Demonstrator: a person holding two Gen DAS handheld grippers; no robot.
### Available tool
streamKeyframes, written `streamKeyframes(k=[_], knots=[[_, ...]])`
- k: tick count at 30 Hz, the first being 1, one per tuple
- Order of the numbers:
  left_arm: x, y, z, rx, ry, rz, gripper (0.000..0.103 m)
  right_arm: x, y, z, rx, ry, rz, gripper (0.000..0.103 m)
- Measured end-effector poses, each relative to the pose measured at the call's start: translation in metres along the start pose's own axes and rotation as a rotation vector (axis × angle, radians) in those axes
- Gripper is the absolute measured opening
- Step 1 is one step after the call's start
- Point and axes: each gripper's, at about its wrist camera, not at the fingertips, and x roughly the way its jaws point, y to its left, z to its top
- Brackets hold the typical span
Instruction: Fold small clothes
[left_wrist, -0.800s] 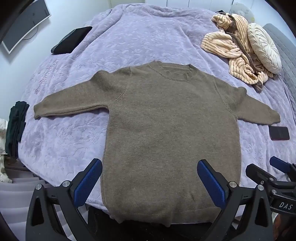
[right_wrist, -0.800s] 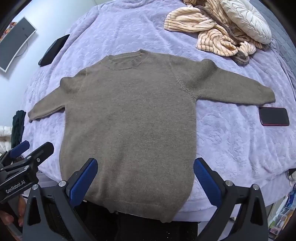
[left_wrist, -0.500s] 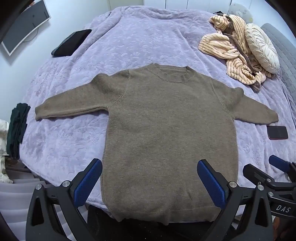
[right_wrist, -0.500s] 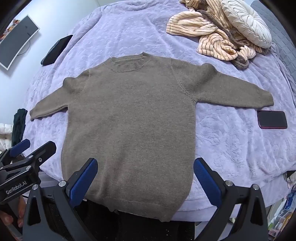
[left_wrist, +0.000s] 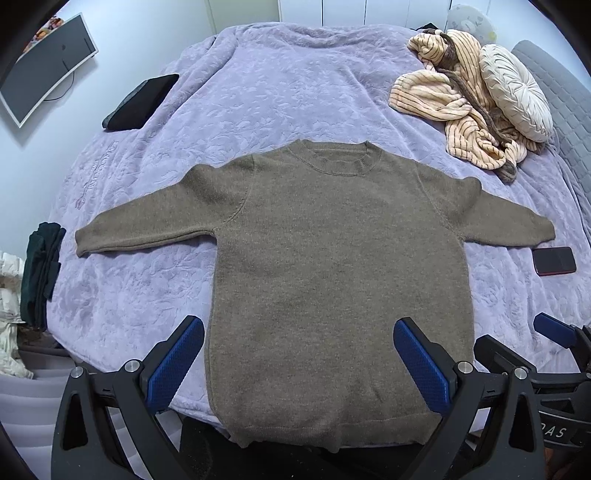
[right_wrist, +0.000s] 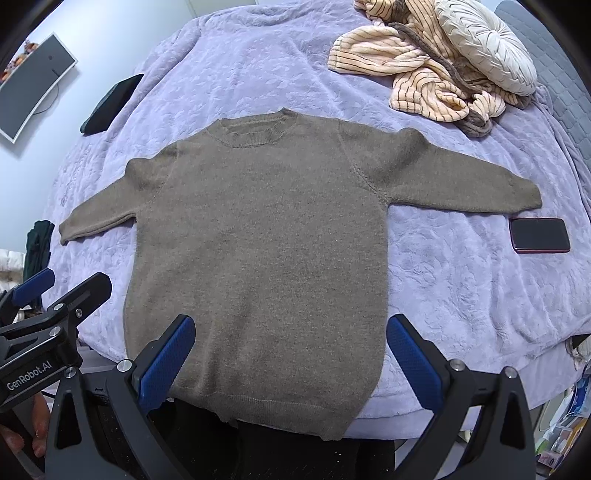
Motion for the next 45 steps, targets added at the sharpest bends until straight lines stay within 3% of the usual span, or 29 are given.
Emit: streamKeyframes(k=[45], knots=[[-0.0042, 0.0034, -0.0012, -0.010, -0.002, 0.021, 0.103, -0.0008, -0.0005, -0.0002, 0.022, 0.004, 0.001, 0.103]])
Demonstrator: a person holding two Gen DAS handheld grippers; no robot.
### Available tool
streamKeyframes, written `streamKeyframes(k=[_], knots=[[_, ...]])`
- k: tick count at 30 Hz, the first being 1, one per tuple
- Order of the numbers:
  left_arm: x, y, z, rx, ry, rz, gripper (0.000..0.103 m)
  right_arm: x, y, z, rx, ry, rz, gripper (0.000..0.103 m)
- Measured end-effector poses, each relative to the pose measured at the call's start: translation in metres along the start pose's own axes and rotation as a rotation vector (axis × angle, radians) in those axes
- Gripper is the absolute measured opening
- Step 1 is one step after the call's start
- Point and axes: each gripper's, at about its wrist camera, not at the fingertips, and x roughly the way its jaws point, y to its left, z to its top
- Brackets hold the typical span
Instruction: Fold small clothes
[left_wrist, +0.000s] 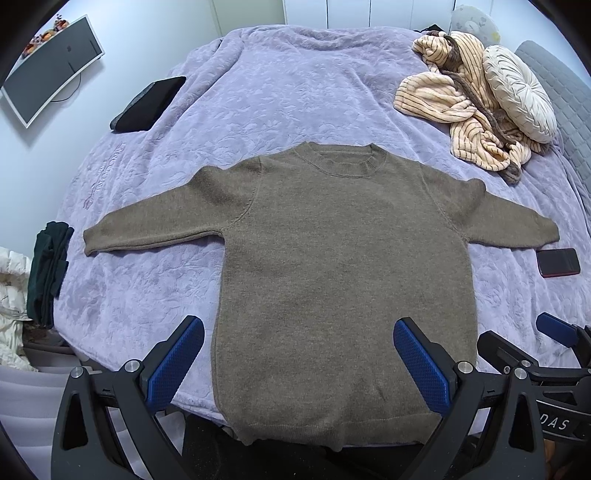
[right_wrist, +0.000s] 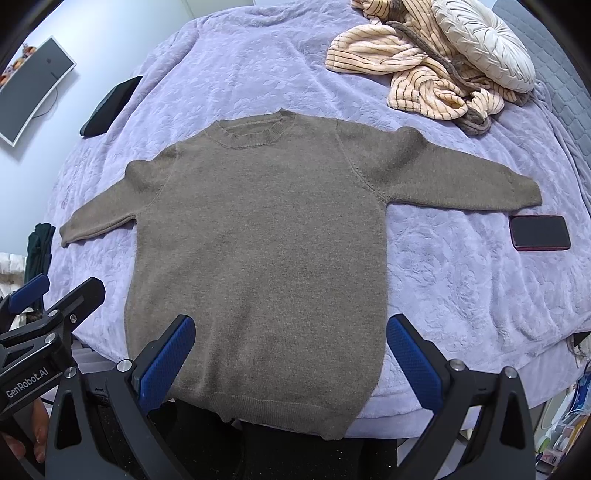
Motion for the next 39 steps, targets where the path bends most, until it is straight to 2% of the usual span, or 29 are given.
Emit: streamKeyframes(k=[39], knots=[[-0.0043, -0.0014, -0.0070, -0.026, 0.000, 0.050, 0.103, 0.0021, 0.0036, 0.0043, -0.032, -0.002, 0.045, 0.103]])
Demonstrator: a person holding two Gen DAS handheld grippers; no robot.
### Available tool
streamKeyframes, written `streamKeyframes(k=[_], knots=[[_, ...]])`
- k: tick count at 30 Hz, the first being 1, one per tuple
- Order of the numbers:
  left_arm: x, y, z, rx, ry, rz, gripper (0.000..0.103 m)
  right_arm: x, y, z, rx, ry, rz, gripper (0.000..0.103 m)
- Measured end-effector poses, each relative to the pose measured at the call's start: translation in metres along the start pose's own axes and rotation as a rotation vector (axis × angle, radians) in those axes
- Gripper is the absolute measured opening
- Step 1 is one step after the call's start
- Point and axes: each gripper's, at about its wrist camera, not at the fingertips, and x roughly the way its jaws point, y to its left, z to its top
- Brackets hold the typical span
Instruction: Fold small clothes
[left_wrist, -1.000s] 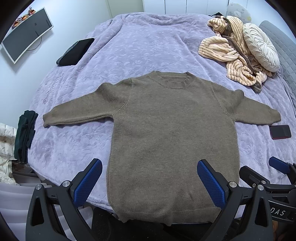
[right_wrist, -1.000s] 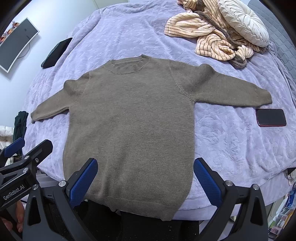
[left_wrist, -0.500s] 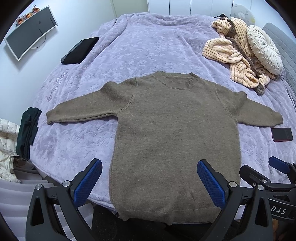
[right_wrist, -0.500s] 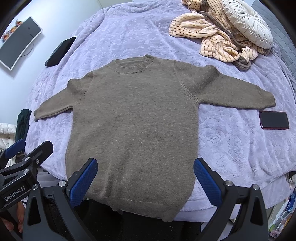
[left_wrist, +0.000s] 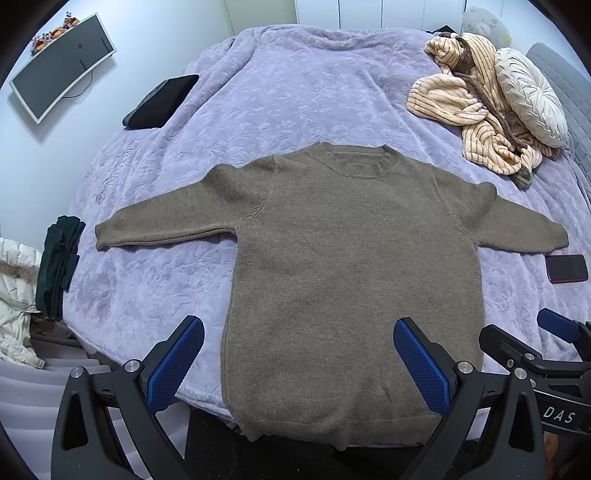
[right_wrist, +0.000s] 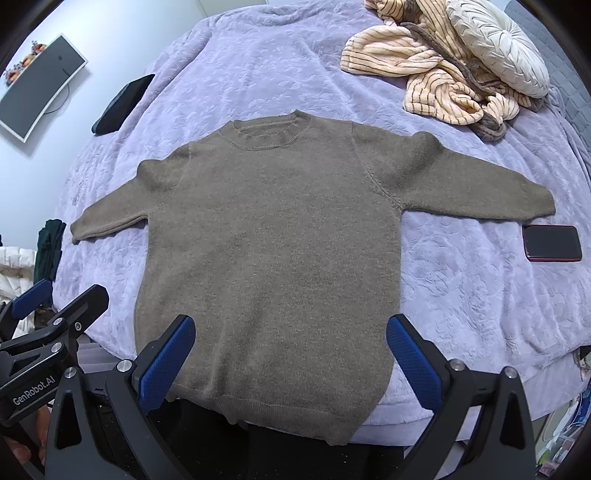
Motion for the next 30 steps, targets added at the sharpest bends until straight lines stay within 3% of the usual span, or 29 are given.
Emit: streamKeyframes(k=[19, 26, 30], knots=[[0.017, 0.003, 0.009, 0.000, 0.041, -0.034, 0.103, 0.016, 0.003, 0.007, 0.012, 0.041, -0.013, 0.103], [0.039, 0.029, 0.014, -0.075, 0.091, -0.156, 0.103, 0.024, 0.012, 0.012, 0.005, 0.064, -0.022, 0.103], [0.059, 0.050, 0.018, -0.094, 0.117, -0.189, 0.103, 0.034, 0.027, 0.015, 0.008, 0.079, -0.038, 0.103]])
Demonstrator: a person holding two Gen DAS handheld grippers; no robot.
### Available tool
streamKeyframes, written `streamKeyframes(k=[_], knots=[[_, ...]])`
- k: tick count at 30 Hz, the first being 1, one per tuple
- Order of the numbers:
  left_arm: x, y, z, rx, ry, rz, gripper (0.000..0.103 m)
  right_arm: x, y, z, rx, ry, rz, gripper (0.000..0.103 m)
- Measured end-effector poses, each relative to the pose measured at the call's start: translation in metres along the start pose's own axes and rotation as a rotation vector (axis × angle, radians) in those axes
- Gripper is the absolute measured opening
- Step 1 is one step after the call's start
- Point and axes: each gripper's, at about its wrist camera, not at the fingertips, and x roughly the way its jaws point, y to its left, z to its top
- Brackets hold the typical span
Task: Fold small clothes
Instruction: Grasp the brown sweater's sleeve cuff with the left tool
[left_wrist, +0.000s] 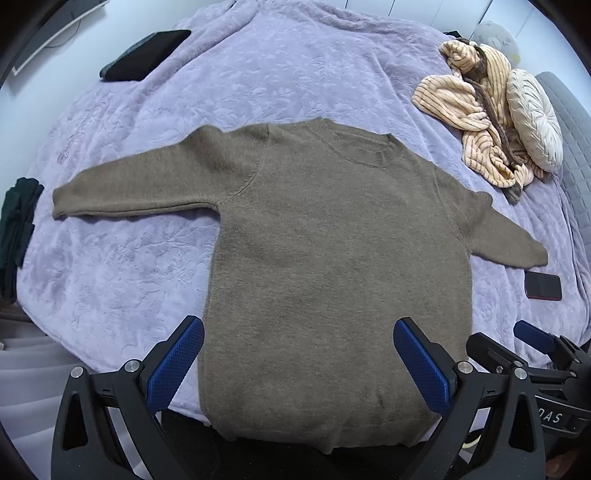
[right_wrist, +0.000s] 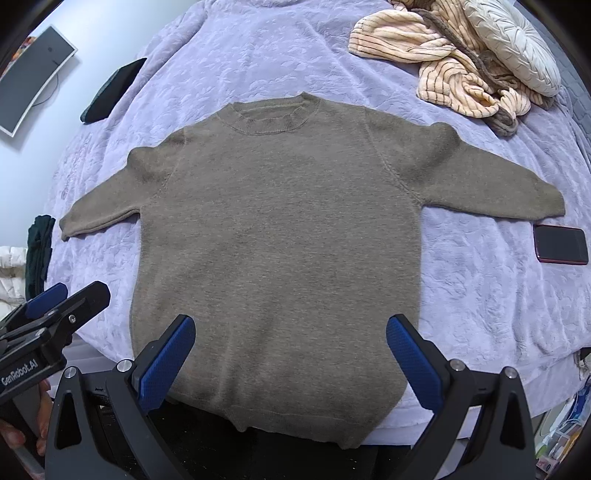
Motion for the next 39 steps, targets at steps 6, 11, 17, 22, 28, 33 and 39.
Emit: streamKeyframes(k=[6, 11, 17, 22, 28, 33, 39], knots=[[0.027, 0.077, 0.026, -0.082, 0.031, -0.086, 0.103, 0.027, 0.037, 0.007, 0.048, 0.045, -0.008, 0.103], [0.050, 0.171, 0.055, -0.193, -0.013, -0.105, 0.103, 0.056, 0.092, 0.017, 0.027, 0.089, 0.011, 0.103], [0.085, 0.282, 0.080, -0.385, -0.094, -0.195, 0.103, 0.088, 0.167, 0.028, -0.072, 0.126, 0.050, 0.103], [0.125, 0.344, 0.084, -0.562, -0.123, -0.326, 0.103, 0.113, 0.206, 0.034, -0.124, 0.166, 0.044, 0.103], [0.151, 0.382, 0.091, -0.709, -0.178, -0.438, 0.103, 0.130, 0.226, 0.036, -0.143, 0.198, 0.029, 0.103], [0.134, 0.385, 0.109, -0.651, -0.289, -0.441, 0.103, 0.131, 0.236, 0.038, -0.162, 0.190, 0.020, 0.103], [0.163, 0.400, 0.108, -0.724, -0.182, -0.391, 0.048, 0.134, 0.241, 0.050, -0.169, 0.179, 0.003, 0.103]])
